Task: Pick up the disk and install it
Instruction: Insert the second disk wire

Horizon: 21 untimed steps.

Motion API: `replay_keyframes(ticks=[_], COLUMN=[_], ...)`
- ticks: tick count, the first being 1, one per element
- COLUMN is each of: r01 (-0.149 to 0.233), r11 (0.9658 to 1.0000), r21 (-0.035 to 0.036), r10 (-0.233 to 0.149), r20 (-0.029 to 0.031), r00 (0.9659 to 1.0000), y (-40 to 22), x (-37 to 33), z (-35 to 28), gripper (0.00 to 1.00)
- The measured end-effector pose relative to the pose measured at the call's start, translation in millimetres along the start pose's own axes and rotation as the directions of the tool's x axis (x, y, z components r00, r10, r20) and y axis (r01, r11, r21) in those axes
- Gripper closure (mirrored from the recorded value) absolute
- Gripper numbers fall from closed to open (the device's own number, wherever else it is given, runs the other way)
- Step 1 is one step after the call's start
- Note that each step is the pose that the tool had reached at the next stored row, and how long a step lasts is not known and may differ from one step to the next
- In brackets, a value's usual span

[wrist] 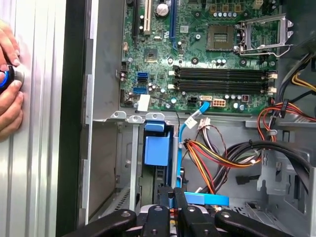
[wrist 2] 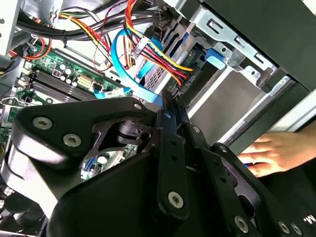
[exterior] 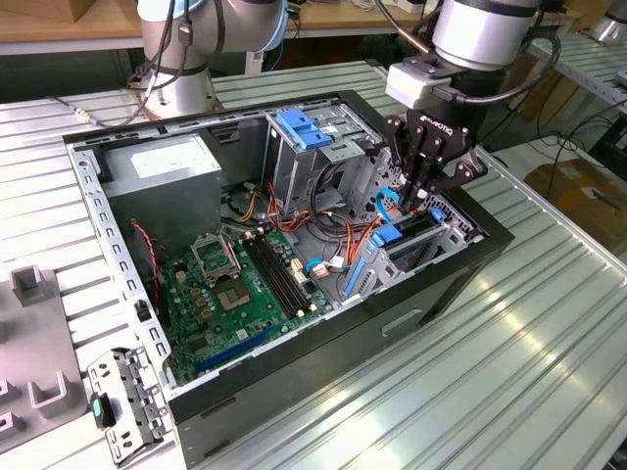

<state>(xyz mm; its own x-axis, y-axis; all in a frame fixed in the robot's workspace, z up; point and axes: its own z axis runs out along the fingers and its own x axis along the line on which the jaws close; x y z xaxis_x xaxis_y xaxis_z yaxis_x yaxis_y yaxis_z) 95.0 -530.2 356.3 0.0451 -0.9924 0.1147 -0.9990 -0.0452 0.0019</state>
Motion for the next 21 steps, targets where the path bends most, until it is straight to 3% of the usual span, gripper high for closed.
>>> replay_keyframes(ticks=[3, 5, 7, 8, 9, 15, 21], r01=[0.000, 0.000, -0.002, -0.003, -0.003, -0.008, -0.023], r11=[1.0000, 0.9999, 0.9997, 0.9996, 0.9994, 0.9994, 0.9992], r21=[0.0046, 0.0134, 0.0253, 0.0296, 0.0332, 0.0346, 0.0333], r10=[0.000, 0.000, 0.000, 0.001, 0.001, 0.005, 0.021], r20=[0.0277, 0.0482, 0.0617, 0.0654, 0.0683, 0.0689, 0.0720], r00=[0.9996, 0.9988, 0.9981, 0.9979, 0.9977, 0.9976, 0.9972], y=[0.5, 1.2, 3.2, 4.0, 4.4, 4.8, 4.6], x=[7.0, 10.0, 11.4, 12.1, 12.9, 21.3, 21.5], z=[1.4, 1.9, 2.3, 2.5, 2.9, 6.7, 8.3], gripper=[0.84, 0.84, 0.84, 0.84, 0.84, 0.84, 0.84])
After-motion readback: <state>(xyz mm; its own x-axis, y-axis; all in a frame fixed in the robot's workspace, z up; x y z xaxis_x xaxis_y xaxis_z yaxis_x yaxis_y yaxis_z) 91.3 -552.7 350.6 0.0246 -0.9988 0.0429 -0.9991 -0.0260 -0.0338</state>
